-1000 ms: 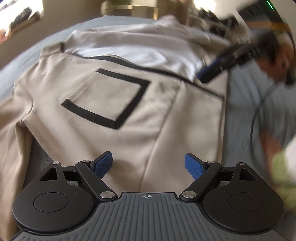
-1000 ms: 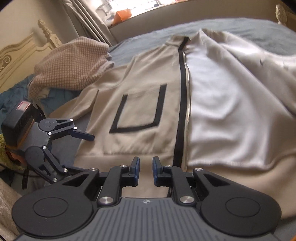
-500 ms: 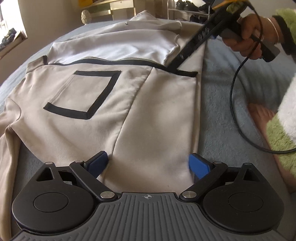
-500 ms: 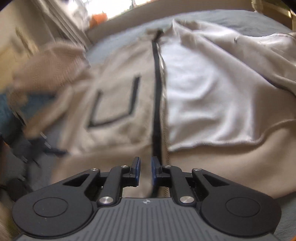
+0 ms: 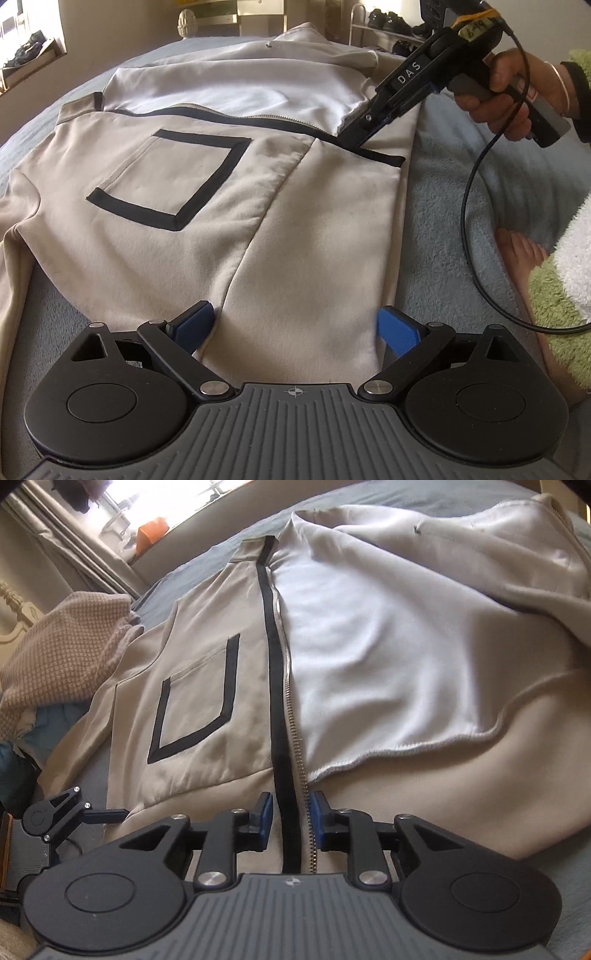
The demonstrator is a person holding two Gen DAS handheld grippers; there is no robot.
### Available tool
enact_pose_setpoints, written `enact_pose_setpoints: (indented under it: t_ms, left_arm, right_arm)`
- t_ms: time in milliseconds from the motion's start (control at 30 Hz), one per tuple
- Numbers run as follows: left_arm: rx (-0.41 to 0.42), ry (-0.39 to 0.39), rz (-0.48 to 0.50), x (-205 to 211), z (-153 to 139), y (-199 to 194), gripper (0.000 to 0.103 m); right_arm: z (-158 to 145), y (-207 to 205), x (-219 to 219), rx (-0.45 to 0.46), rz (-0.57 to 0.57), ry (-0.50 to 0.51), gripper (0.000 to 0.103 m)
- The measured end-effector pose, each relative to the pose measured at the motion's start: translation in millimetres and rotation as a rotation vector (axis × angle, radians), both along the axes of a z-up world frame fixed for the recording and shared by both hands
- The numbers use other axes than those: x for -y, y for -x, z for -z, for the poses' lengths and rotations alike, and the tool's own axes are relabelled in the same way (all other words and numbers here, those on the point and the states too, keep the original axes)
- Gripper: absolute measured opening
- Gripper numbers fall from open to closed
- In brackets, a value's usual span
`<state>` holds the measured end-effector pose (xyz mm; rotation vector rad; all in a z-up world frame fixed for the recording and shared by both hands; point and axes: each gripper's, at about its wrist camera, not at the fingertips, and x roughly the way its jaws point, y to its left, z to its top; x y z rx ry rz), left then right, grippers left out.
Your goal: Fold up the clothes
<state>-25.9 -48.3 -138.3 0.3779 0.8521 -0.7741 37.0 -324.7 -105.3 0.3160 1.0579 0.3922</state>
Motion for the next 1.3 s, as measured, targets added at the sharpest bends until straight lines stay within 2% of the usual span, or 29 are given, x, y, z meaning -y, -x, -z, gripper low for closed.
enact_pose_setpoints:
  t_ms: [233, 400, 700, 867, 933, 1000, 1100, 1300]
  left_arm:
    - [-0.005, 0.004, -0.001, -1, -1, -2, 0.096]
    - [-0.005, 0.0, 0.001, 0, -1, -3, 0.096]
    - [-0.004, -0.006, 0.005, -1, -1, -3, 0.096]
    - [-0.004, -0.005, 0.005, -1, -1, -3, 0.096]
    - [-0.005, -0.004, 0.005, -1, -1, -3, 0.096]
    - [-0.006, -0.003, 0.005, -1, -1, -4, 0.096]
    - [-0.014, 0.003, 0.0, -2, -2, -5, 0.096]
    - [-0.025, 0.013, -0.002, -3, -3, -7, 0.096]
  right_arm:
    - [0, 2, 2, -0.012, -0.005, -0.023, 0.024]
    - [3, 1, -4, -0.005, -0.014, 0.022, 0.022]
    - [2, 1, 3, -0.011, 0.015, 0.013, 0.023]
    - [2, 3, -4, 0.009, -0.023, 0.039, 0.024]
    - [0, 6, -13, 0.038, -0.066, 0.093, 0.02]
    - [-3, 9, -20, 0.065, -0.101, 0.13, 0.008]
    - [-7, 13, -27, 0.1, -0.129, 0.167, 0.007]
    - [-12, 14, -21, 0.126, -0.119, 0.17, 0.006]
